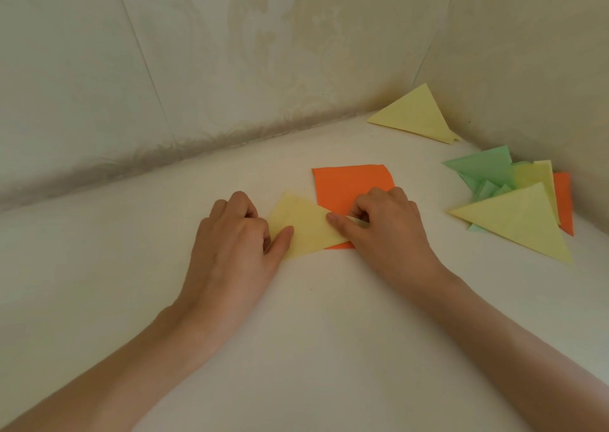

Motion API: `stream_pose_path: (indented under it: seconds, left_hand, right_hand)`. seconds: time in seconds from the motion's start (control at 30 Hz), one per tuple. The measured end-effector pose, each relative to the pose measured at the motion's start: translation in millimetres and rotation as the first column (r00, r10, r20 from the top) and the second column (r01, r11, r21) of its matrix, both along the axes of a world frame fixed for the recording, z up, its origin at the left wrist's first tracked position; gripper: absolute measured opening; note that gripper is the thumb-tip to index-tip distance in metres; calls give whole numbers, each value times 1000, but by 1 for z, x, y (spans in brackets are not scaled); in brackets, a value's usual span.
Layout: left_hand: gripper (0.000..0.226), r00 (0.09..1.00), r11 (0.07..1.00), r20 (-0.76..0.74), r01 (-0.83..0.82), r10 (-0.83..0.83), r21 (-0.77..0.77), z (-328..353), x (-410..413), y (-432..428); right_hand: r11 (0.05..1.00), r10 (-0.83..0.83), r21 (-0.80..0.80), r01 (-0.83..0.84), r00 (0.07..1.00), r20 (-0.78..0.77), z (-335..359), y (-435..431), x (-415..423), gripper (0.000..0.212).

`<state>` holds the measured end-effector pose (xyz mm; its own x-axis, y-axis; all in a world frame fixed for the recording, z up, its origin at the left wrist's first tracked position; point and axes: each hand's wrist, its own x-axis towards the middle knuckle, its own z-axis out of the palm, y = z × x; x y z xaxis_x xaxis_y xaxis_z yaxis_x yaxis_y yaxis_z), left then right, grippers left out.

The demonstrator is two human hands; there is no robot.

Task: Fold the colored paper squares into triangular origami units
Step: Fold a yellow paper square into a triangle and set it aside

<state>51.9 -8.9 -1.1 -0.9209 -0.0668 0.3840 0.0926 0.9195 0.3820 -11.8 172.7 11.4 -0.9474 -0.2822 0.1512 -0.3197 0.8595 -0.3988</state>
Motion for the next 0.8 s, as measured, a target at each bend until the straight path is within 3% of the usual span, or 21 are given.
stream_pose_path:
  seconds: [0.2,0.3,0.37,0.43,0.57,0.7,0.8]
  left_hand:
    - [37,999,980,-49,-21,11,-198,0,0,-1]
    - [27,978,963,-104,155,-181,-223,-2,-3,0]
    - [30,939,929,-104,300,-328,-218,-6,-4,0]
    - [37,926,916,-71,352,-371,-191,-8,-5,0]
    - [40,933,928,-4,357,-359,-104,-8,-6,0]
    - [37,938,937,4,345,-345,-61,-7,-5,1]
    - [38,940,937,4,340,-340,-82,-6,-5,1]
  right_hand:
    - [999,9,35,-8,1000,-26,-2,0,-1,33]
    - [999,14,48,-12,999,-32,-3,0,-1,33]
    - [998,12,67,-9,999,-36,-3,0,0,34]
    - [996,15,93,-9,998,-63,-4,-1,1,33]
    - [983,18,184,4,993,-118,-4,0,4,34]
    - [975,-9,219,47,985,-172,-4,-1,13,58]
    - [961,-31,271,58,994,-105,-1,4,13,52]
